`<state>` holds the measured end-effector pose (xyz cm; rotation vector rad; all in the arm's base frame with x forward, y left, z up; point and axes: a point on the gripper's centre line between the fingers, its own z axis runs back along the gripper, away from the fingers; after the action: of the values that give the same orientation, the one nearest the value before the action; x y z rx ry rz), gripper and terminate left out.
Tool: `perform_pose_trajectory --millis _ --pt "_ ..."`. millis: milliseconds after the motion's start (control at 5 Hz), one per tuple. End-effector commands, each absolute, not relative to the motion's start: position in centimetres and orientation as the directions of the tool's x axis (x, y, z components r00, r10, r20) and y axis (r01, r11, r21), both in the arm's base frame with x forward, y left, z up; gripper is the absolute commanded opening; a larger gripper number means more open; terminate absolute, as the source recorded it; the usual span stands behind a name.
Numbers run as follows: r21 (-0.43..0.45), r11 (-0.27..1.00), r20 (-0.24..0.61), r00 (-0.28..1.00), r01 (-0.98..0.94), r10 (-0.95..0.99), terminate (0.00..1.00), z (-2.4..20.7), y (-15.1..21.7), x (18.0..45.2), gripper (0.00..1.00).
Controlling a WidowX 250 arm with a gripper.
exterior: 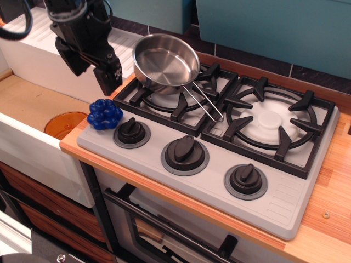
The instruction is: Put pan on stove and put blueberry in pan
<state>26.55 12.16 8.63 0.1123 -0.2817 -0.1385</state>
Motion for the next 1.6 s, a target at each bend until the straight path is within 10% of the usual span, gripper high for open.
perform_pose_trajectory --millis 0,1000,1200,1400 --pt "0.150 0.983 0.340 0.929 0.102 -0.148 0.00 7.4 12.1 26.8 1.00" --pt "0.091 0.986 0.412 0.896 0.139 -0.164 0.00 2.5 13.3 27.1 1.00" --pt "0.098 0.987 0.381 0.912 0.125 -0.153 0.00 2.3 13.3 27.1 0.00" --pt "0.129 0.986 0.307 0.941 0.107 -0.143 0.00 1.8 13.6 27.0 0.00"
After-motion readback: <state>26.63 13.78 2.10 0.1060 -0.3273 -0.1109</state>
